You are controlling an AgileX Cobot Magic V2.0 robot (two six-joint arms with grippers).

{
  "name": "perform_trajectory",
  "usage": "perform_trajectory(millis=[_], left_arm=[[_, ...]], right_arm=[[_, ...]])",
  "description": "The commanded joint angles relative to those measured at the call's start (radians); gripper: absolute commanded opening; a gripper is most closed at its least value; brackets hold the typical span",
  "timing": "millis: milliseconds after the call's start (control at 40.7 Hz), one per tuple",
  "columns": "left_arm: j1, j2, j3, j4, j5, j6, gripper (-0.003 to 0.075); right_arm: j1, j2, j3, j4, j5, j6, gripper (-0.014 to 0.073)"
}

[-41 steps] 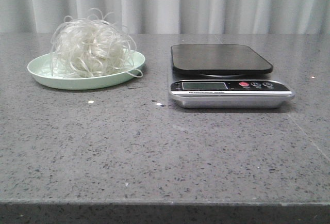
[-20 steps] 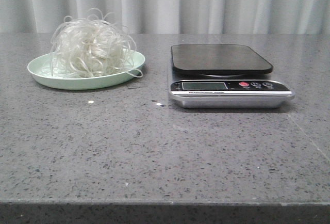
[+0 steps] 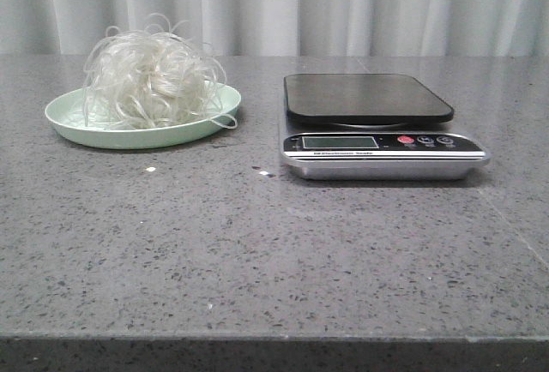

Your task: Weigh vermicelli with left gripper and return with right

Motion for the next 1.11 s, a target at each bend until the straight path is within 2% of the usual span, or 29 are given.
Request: perform_trajectory(millis=[0,98,197,418,663,737,934,1081], left_arm=[[0.002,-0.021,0.008,-0.007,-0.177,-0.009,0.0137],[0.002,-0.017,0.004,-0.007,-0.326,-0.009,0.0137],[0.002,-0.017,-0.036,-0.007,-0.388,-0.009,0.0137],[0.0,0.058,-0.326,-0.007,-0.201,-0.009,0.0137],[0.0,0.355,-0.611,-0.007,-0.043,-0.009,0.0144],[-0.004,0.458,-0.659,-0.009,-0.007,-0.009,0.0193],[-0.111,0.717,-0.808,-0.009,0.033,-0.009,0.0434],[-0.246,0.881,-0.938,-0.007,0.071,-0.009,0.0463]], right_arm=[[-0.006,-0.016,-0.008,-0.008,-0.086,-0.002,0.0151],[-0.006,-0.016,-0.008,-0.008,-0.086,-0.002,0.0151],[-0.006,-0.016,-0.008,-0.008,-0.086,-0.002,0.0151],[-0.006,-0.016,-0.008,-0.008,-0.086,-0.002,0.0151],[-0.006,-0.016,-0.008,-0.008,-0.086,-0.002,0.0151],[-0.006,-0.016,-0.008,-0.008,-0.086,-0.002,0.0151],[-0.006,-0.016,-0.008,-0.008,-0.086,-0.002,0.0151],[-0.006,-0.016,-0.008,-0.008,-0.086,-0.002,0.0151]])
